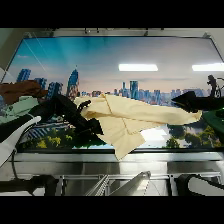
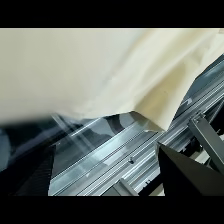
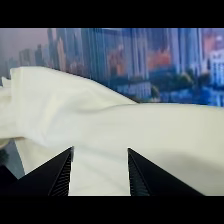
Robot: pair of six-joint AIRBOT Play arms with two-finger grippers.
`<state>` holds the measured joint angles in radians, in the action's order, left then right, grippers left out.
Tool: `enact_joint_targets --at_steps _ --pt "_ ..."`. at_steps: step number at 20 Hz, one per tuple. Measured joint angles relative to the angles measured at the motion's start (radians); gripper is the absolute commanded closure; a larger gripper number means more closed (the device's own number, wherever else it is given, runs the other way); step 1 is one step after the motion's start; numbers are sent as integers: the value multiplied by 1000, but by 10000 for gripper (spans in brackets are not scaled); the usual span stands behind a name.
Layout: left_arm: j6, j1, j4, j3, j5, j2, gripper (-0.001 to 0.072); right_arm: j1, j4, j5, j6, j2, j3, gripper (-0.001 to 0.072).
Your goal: Fold the shirts.
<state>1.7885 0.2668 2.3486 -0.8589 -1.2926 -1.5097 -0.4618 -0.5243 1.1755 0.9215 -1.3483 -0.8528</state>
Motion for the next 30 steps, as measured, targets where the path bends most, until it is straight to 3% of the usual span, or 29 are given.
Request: enact_joint_targets --at_steps 2,7,12,13,14,15,16,22,30 --pt "3 -13 5 87 57 88 15 1 0 5 2 0 0 320" --pt "-16 -10 143 311 341 288 15 2 1 9 1 0 0 320" --pt "-35 80 239 323 481 241 18 2 9 21 -2 0 0 320" --pt "-40 98 248 304 491 208 59 2 9 31 -2 0 0 320" --pt "-43 116 256 278 505 170 287 2 9 45 -2 0 0 320" --pt "-42 131 253 254 520 133 574 2 10 70 -2 0 0 320" --pt "-42 144 248 230 533 97 689 3 10 99 -2 0 0 320" --pt "-26 134 234 146 480 24 690 78 11 267 6 2 14 320" --pt "32 -144 176 143 194 405 691 336 9 206 27 1 48 319"
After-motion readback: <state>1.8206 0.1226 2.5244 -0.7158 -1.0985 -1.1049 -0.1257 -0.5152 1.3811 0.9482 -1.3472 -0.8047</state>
